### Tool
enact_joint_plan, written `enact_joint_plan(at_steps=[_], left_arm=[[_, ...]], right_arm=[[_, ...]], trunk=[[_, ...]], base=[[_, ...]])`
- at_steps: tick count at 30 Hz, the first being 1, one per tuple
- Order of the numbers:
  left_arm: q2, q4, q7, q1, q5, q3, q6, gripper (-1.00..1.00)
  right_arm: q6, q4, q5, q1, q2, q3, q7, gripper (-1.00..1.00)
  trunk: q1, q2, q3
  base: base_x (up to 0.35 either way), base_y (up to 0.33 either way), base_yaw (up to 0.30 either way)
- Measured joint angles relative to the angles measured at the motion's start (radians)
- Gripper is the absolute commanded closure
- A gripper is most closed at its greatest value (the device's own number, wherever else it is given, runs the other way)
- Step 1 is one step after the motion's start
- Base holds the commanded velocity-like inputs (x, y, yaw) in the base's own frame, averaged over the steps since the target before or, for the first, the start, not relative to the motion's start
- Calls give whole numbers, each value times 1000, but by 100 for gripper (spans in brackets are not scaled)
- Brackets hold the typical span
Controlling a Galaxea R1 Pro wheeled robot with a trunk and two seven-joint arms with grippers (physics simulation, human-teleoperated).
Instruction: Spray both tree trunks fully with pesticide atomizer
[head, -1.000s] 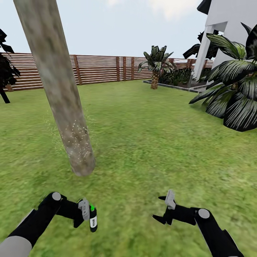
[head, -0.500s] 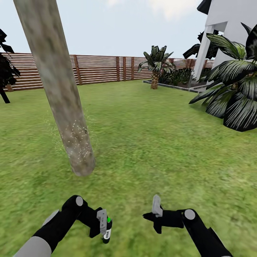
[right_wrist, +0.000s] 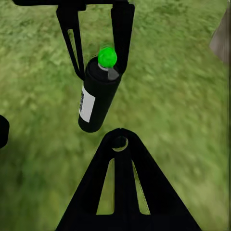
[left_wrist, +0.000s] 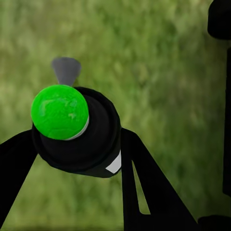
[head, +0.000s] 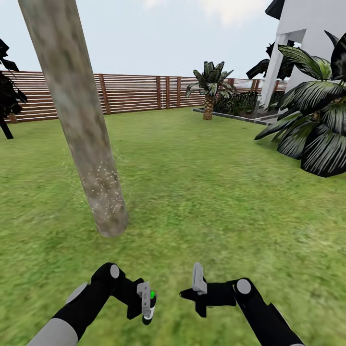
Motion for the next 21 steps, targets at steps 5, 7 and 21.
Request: enact_joint_plan(at_steps=[5,7,21], left_arm=[[1,2,-1,7,-2,-8,-4,100],[0,2,-2,7,0,-14,-7,100],[-69,-1,0,7,0,-20,-7,100]], right_arm=[[62,-36,-1,0,1,1,1,100],[74,-45,-1,0,1,1,1,100],[77,-45,-1,0,1,1,2,100]], trunk=[[0,0,0],[0,0,0],[0,0,0]], base=[[0,0,0],[0,0,0],[0,0,0]])
